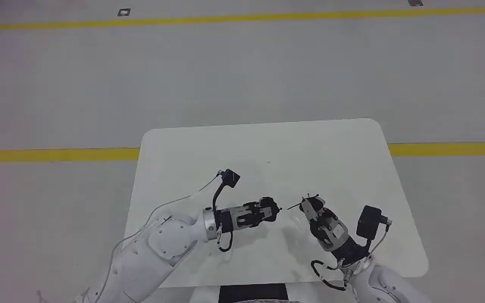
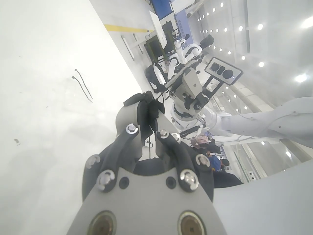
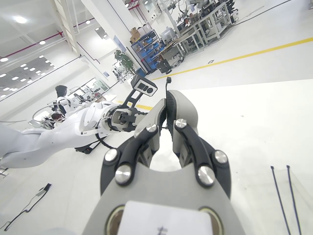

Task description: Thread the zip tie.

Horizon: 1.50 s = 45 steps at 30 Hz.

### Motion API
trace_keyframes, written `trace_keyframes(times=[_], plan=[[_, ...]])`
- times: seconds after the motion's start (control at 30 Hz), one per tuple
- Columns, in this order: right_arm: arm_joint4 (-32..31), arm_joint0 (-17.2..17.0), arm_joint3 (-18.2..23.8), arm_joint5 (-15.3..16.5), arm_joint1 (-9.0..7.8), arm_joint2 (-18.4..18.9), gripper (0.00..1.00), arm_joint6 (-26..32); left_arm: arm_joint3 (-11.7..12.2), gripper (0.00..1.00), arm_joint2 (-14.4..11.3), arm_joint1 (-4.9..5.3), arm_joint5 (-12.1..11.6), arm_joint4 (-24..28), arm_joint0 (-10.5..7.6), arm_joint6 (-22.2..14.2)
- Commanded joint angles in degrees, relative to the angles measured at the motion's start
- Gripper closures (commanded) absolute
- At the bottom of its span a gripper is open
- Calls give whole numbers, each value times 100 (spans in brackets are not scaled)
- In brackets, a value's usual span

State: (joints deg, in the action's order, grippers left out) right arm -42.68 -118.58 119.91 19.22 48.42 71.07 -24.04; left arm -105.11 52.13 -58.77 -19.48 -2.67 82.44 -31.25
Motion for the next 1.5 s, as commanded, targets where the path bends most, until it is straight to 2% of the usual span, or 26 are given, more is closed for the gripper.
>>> trace_keyframes(times=[0.0,0.77,0.97,1.27,1.47], plan=[[0,0,0,1,0,0,100,0,0,100,0,0,0,0,0,0],[47,55,-21,-60,33,-47,100,-69,0,100,0,0,0,0,0,0],[-164,6,-225,-81,154,-369,100,-864,0,100,0,0,0,0,0,0],[-1036,-143,-557,-331,331,-866,100,-2268,0,100,0,0,0,0,0,0],[-1358,-88,-791,-557,432,-1091,100,-2748,0,100,0,0,0,0,0,0]])
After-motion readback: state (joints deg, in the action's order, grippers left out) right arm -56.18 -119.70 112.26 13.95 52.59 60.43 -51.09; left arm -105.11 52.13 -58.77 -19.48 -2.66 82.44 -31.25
